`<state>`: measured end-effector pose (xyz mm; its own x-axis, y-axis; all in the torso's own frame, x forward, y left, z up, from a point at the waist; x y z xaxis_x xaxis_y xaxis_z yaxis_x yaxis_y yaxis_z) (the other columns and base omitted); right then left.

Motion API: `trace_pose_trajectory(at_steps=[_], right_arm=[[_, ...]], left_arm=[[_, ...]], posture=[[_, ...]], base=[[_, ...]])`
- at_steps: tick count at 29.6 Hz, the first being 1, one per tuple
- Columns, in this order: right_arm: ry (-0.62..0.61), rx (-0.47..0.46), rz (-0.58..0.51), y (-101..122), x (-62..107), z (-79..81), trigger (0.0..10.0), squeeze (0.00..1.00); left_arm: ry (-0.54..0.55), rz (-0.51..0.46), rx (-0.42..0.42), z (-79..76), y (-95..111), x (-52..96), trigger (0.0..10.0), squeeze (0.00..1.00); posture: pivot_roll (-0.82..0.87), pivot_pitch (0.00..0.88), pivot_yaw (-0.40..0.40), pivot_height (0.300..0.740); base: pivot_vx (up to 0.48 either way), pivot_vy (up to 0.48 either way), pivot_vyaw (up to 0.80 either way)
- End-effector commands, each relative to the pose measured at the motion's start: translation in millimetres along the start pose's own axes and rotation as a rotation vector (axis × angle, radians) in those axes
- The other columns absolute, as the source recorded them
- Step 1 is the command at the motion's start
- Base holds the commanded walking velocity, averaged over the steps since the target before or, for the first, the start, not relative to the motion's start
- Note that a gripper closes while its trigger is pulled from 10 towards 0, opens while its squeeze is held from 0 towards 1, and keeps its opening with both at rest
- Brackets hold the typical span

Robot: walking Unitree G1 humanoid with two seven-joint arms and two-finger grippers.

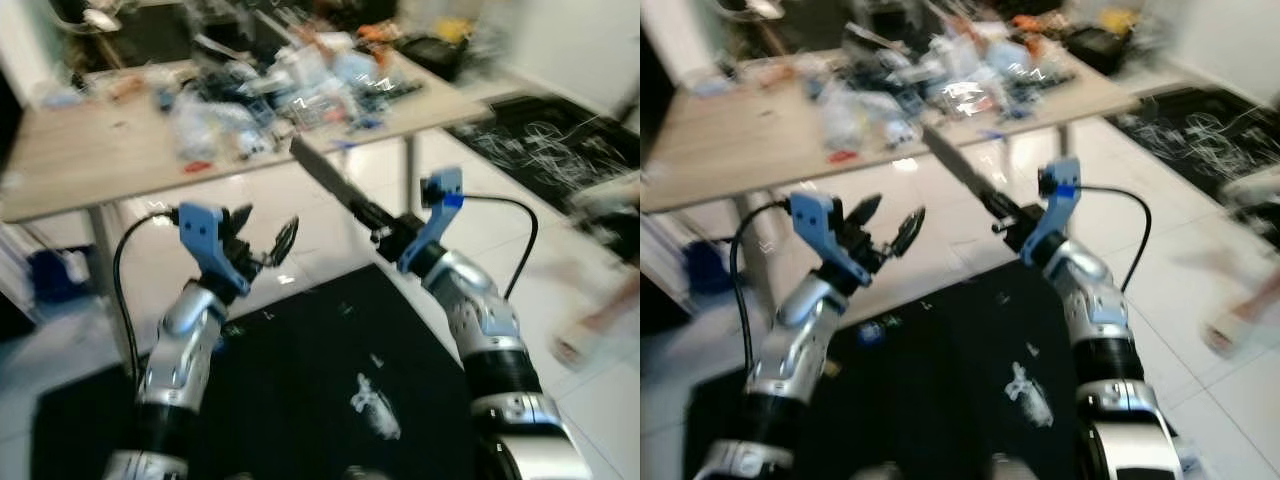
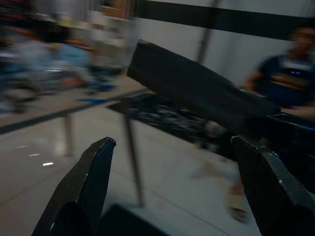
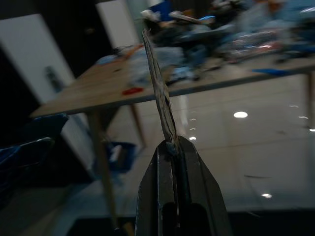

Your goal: Picking trash to rubbish bin

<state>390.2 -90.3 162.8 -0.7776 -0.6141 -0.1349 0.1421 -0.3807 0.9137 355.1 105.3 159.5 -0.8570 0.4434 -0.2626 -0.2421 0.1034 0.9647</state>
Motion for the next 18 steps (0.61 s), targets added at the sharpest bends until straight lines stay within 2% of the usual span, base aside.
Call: trace_pose_trajectory(at_steps=[1, 18], right_arm=[[-0.002, -0.005, 0.017, -3.4, -0.9, 0.1, 10.0, 0.0], [-0.003, -0.008, 0.024, -4.5, -0.9, -0.3, 10.0, 0.0]], left_arm=[[-0.012, 0.005, -0.011, -2.3, -0.7, -0.4, 10.0, 0.0], [-0.021, 0.005, -0.015, -3.6, -1.2, -0.4, 10.0, 0.0]], posture=[[-0.03, 0.0, -0.017, 0.74], [-0.03, 0.0, -0.017, 0.74]], base=[[0.0, 0.0, -0.79], [0.0, 0.0, -0.79]])
Point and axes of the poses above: a point about 5 cm out from each wrist's last joint towards the gripper, its own x axis pointing back from the gripper into the wrist, its own y axis along the axis of the wrist's last joint, z = x × y, the point moved 6 cm from there along -x, pointing out of the wrist towards the gripper, and after that the axes turned 8 degrees about -x, right-handed, at the moved point
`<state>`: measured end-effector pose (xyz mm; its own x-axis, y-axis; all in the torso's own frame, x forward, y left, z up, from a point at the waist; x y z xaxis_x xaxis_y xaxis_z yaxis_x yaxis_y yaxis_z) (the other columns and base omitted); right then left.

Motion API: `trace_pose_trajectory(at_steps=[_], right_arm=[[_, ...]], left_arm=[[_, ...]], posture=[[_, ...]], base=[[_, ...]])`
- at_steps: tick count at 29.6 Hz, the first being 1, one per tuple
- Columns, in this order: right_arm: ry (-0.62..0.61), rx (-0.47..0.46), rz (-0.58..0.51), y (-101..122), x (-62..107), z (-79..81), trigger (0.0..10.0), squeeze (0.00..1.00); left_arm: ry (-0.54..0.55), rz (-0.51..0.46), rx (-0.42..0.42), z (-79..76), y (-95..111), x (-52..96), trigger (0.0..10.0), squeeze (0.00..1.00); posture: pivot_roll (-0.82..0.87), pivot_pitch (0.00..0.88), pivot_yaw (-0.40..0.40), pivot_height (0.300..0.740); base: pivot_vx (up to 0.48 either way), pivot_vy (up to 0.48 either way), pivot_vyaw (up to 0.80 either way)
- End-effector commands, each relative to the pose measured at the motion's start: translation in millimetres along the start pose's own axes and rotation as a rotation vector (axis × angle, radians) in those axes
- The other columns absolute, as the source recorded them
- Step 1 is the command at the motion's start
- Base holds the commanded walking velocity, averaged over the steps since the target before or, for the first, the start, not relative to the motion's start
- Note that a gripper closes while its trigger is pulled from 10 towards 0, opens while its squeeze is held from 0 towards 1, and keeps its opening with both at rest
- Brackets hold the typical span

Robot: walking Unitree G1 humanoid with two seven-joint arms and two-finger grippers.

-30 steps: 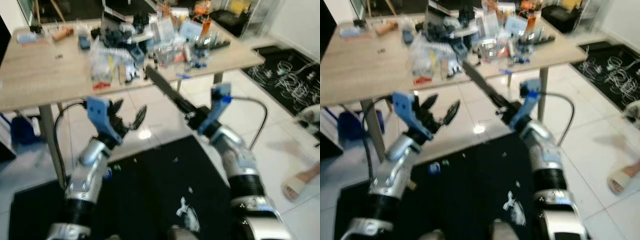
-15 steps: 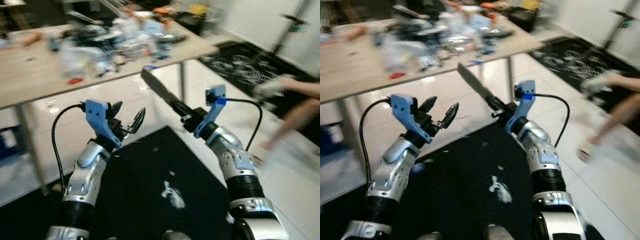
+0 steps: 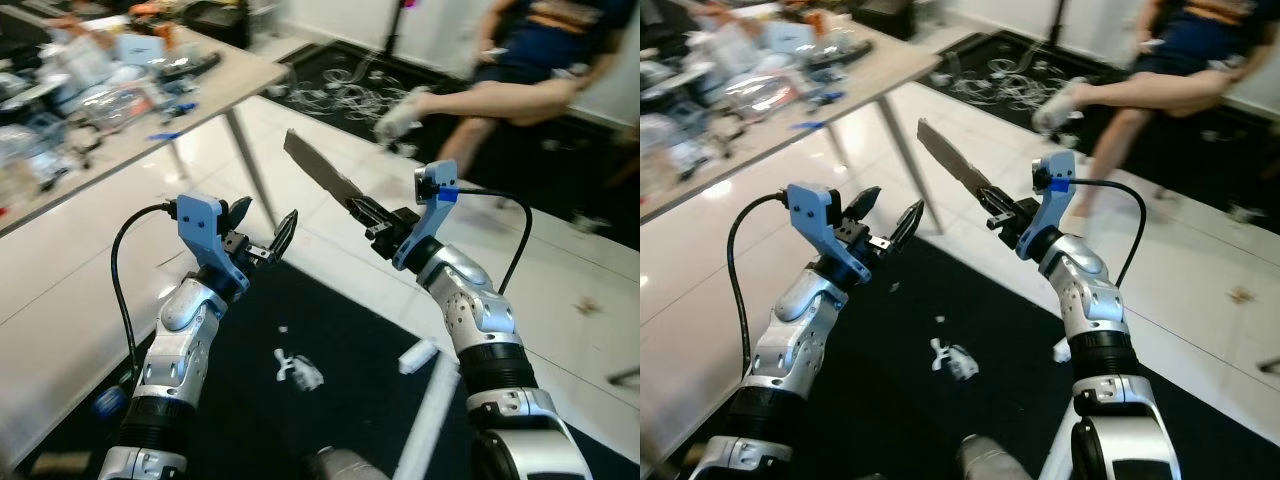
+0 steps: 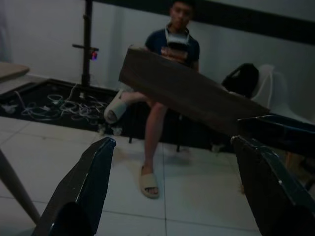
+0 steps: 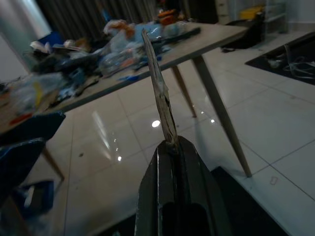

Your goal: Picking trash to rubbish bin

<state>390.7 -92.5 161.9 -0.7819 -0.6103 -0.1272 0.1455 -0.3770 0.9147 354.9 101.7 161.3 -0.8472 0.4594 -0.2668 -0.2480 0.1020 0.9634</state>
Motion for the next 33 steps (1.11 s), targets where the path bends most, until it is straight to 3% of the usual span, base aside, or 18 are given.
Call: trace_pose_trajectory(at_steps=[1, 33], right_arm=[[0.005, -0.009, 0.019, -4.5, -2.1, 1.9, 10.0, 0.0], [0.01, -0.014, 0.025, -5.6, -2.3, 2.1, 10.0, 0.0]], left_arm=[[-0.003, 0.01, -0.011, -0.4, -2.6, 1.5, 10.0, 0.0], [-0.01, 0.006, -0.012, -0.9, -2.4, 1.8, 10.0, 0.0]], posture=[[-0.03, 0.0, -0.017, 0.74], [-0.03, 0.0, -0.016, 0.74]], base=[[0.0, 0.0, -0.79], [0.0, 0.0, -0.79]])
Point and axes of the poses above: a point about 5 cm out from each wrist's last joint towards the gripper, its own x axis pointing back from the gripper into the wrist, its own y axis along the axis of the wrist's last joint, z = x × y, the point moved 6 cm from there along -x, pointing out of the wrist towards the gripper, and after that the axes turned 8 degrees about -x, right-handed, at the moved point
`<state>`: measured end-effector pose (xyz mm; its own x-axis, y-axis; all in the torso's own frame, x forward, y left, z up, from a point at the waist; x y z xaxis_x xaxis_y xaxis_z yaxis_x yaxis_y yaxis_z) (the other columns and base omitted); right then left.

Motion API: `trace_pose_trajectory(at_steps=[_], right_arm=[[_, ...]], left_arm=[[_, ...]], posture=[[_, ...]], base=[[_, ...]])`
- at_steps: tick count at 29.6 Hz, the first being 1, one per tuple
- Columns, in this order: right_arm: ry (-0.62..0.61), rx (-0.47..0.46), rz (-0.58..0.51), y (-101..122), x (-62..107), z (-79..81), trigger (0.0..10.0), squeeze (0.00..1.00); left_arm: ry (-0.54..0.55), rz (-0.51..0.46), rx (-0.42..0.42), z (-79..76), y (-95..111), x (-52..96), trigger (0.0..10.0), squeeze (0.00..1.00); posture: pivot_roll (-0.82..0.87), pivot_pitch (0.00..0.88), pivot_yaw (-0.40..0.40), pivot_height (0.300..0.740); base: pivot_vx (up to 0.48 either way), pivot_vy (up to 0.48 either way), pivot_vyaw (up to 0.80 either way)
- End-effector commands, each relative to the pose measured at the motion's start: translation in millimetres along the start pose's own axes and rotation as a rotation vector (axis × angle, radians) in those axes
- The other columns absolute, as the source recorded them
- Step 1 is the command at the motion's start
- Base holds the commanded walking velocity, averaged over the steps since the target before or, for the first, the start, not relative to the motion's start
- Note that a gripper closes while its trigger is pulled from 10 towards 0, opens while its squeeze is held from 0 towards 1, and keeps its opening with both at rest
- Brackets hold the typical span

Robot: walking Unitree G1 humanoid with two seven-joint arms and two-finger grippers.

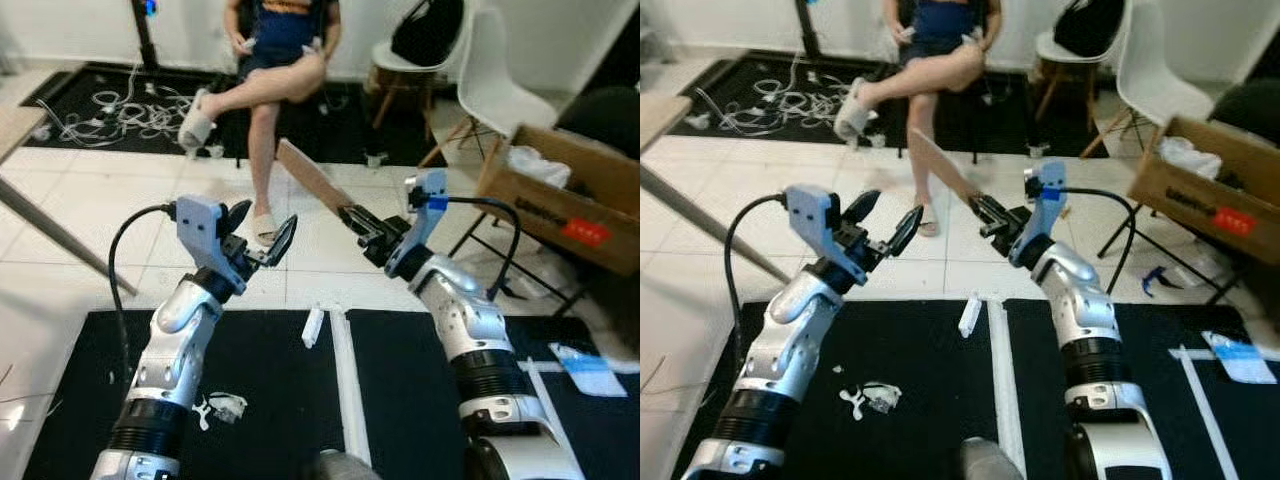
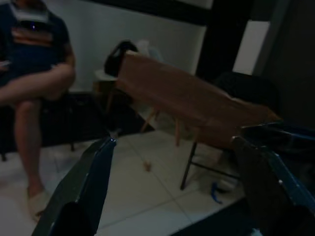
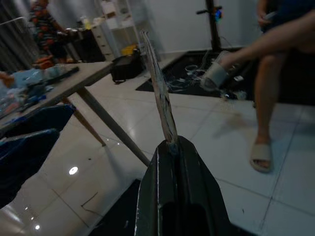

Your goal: Picking trash to rubbish bin

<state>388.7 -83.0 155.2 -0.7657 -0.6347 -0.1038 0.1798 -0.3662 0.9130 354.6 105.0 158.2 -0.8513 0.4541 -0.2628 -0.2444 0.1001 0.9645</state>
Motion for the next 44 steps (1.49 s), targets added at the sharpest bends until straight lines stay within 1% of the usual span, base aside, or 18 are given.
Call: trace_pose_trajectory(at_steps=[1, 44], right_arm=[[-0.008, 0.001, -0.008, 4.3, 1.3, -3.0, 10.0, 0.0], [-0.001, 0.008, -0.004, 3.7, 1.5, -2.7, 10.0, 0.0]], left_arm=[[-0.016, 0.001, -0.012, -3.7, 0.2, -0.8, 10.0, 0.0], [-0.014, -0.008, -0.005, -3.6, 0.8, -0.5, 10.0, 0.0]], posture=[[-0.03, 0.0, -0.016, 0.74], [-0.03, 0.0, -0.017, 0.74]], base=[[0.0, 0.0, -0.79], [0.0, 0.0, -0.79]])
Point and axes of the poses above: a point about 5 cm out from each wrist's last joint towards the gripper, its own x axis pointing back from the gripper into the wrist, its own y axis along the axis of the wrist's last joint, z = x × y, the point moved 6 cm from there along -x, pointing out of the wrist towards the gripper, and after that the axes turned 8 degrees about -x, right-handed, at the moved point
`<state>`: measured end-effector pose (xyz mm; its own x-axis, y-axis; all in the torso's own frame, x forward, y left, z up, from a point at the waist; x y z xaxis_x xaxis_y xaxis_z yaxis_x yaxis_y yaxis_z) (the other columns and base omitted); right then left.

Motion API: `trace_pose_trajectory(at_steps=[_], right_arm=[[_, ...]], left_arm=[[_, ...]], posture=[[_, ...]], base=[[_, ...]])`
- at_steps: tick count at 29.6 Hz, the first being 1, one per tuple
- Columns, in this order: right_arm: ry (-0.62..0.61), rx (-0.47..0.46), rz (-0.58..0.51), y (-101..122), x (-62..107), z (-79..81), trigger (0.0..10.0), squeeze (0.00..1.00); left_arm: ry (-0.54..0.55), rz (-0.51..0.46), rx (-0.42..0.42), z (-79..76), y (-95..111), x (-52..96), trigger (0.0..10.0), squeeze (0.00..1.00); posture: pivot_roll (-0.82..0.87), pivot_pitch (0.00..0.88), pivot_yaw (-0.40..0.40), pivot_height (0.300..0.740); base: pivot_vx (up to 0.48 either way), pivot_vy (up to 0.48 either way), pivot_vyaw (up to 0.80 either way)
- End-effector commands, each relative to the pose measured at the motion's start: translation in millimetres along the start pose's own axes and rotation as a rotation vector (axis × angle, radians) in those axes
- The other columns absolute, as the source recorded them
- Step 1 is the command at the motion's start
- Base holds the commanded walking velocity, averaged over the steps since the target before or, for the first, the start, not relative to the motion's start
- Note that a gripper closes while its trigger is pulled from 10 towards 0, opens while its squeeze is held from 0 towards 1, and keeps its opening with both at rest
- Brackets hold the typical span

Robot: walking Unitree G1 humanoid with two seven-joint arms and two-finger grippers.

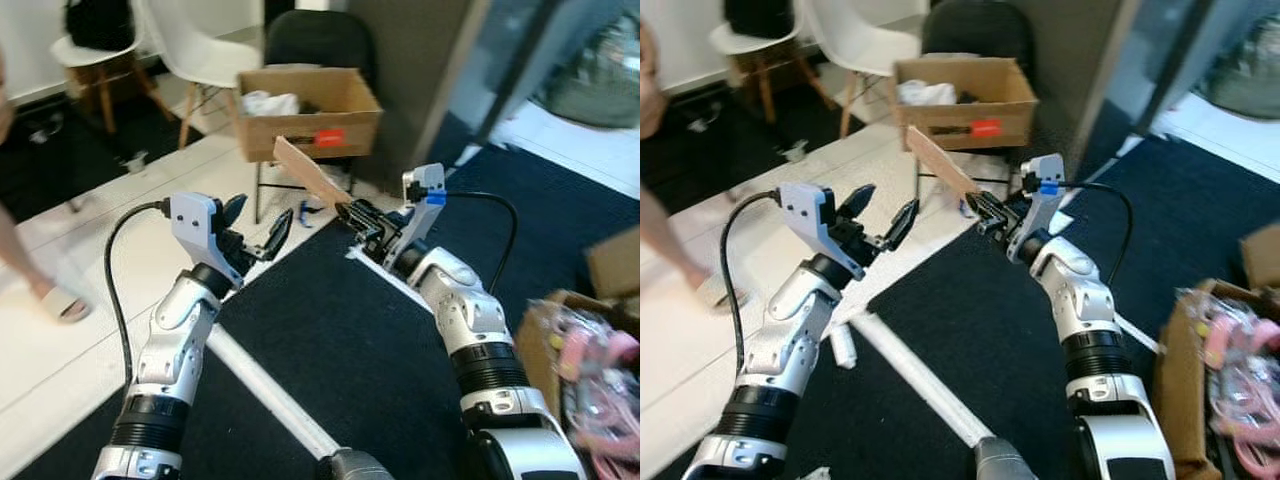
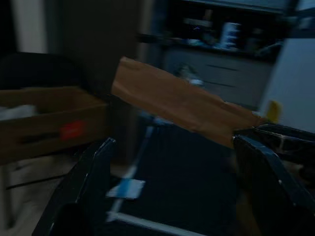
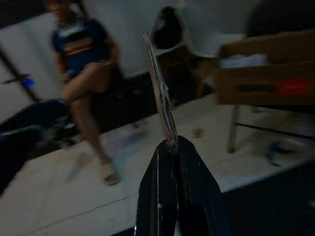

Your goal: Picking trash to rubbish bin

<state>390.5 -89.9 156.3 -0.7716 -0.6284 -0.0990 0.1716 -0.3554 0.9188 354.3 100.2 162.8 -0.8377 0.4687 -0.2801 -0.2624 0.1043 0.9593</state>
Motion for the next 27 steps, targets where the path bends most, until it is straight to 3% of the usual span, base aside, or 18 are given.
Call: trace_pose_trajectory(at_steps=[1, 7, 27], right_arm=[[0.009, -0.006, -0.006, -0.1, -1.3, 2.7, 10.0, 0.0], [0.009, -0.006, -0.006, 0.0, -1.3, 2.7, 10.0, 0.0], [0.015, 0.004, -0.023, 2.5, -0.6, 4.0, 10.0, 0.0]], left_arm=[[0.005, 0.01, 0.001, 0.6, -3.2, 2.6, 10.0, 0.0], [-0.001, 0.008, -0.003, 0.1, -2.6, 2.6, 10.0, 0.0], [-0.011, -0.009, 0.001, -0.9, -0.4, 2.9, 10.0, 0.0]], posture=[[-0.03, 0.0, -0.017, 0.74], [-0.03, 0.0, -0.017, 0.74], [-0.03, 0.0, -0.015, 0.74]], base=[[0.0, 0.0, -0.79], [0.0, 0.0, -0.78], [0.46, 0.0, 0.0]])
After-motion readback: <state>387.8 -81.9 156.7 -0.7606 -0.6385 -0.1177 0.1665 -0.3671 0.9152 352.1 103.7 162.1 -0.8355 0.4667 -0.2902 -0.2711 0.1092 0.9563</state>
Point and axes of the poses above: a point about 5 cm out from each wrist's last joint towards the gripper, its own x axis pointing back from the gripper into the wrist, its own y axis along the axis of the wrist's last joint, z = x × y, the point moved 6 cm from there along -x, pointing out of the wrist towards the gripper, and after that the axes turned 8 degrees about -x, right-handed, at the moved point
